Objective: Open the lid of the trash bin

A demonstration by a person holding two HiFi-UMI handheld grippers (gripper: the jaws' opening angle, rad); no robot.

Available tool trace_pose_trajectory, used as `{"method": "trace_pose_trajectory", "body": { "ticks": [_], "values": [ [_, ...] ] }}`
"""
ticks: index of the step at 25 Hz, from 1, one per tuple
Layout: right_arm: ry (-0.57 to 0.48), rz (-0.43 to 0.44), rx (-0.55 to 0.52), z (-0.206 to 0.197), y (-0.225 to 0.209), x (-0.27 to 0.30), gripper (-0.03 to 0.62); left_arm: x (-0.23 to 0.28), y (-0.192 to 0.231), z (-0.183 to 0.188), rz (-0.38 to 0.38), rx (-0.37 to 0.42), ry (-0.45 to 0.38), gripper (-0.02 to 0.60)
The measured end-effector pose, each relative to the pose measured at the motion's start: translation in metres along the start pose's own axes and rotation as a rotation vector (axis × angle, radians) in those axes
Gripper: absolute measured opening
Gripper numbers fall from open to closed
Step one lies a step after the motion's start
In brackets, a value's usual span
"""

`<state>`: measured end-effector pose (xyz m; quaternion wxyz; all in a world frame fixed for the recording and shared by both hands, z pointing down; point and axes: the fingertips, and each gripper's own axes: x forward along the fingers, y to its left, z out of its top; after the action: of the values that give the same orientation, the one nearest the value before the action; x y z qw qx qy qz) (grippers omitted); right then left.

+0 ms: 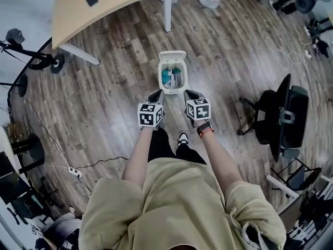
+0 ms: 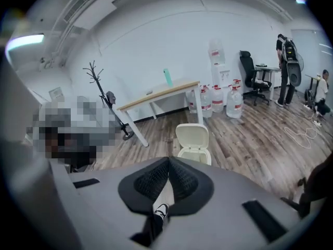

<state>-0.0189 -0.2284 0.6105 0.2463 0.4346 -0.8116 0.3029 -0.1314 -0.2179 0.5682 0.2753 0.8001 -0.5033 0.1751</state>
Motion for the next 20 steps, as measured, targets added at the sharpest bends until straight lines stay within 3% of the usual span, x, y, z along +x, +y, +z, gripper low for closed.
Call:
{"method": "trace_pose_trajectory", "body": {
  "ticks": [7, 13, 20],
  "values": [
    [-0.103, 0.071, 0.016, 0.035, 0.029, -0.097, 0.014, -0.07, -0.064, 0.029, 0.008, 0.019, -0.058, 0.023],
    [-0.218, -0.021, -0.08, 0.058, 0.032, -0.159, 0.014, -0.111, -0.095, 0.051, 0.046, 0.068, -0.161, 0.023],
    [-0.387, -0.032, -0.162, 0.098, 0.025, -0.23, 0.014, -0.14, -0.14, 0.096, 0.071, 0.129, -0.287, 0.023]
  ]
}}
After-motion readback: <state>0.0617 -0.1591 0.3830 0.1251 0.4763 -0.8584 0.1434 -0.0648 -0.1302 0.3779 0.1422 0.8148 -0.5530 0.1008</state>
